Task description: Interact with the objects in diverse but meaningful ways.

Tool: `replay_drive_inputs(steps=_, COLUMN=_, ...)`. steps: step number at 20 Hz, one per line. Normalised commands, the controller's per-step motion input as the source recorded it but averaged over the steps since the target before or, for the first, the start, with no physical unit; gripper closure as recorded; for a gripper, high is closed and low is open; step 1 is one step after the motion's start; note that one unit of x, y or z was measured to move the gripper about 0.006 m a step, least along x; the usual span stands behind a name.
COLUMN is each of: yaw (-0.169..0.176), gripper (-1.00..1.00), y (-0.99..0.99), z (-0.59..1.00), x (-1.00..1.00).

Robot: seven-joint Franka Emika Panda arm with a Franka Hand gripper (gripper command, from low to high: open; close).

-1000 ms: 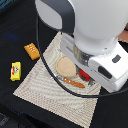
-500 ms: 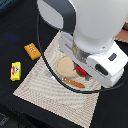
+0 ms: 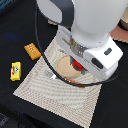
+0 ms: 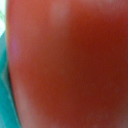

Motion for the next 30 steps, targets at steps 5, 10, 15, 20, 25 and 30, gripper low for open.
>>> replay_drive_inputs(steps=5, yaw=0.001, gripper=1.0, y=0.69, z=-0.38, x=-0.68)
replay_drive_inputs(steps=10, yaw=0.0, gripper=1.0, y=0.61, z=-0.49, x=-0.57)
replay_drive_inputs(steps=15, yaw=0.0, gripper=1.0, y=0.59, z=-0.43, x=-0.51)
replay_drive_inputs(steps=20, yaw=0.0, gripper=1.0, y=0.56, z=-0.38, x=-0.47)
replay_drive_inputs(steps=25, yaw=0.001, gripper=1.0, y=0.54, z=-0.33, x=-0.41)
replay_drive_inputs(steps=30, yaw=0.004, gripper=-1.0, y=0.53, z=-0.26, x=-0.38)
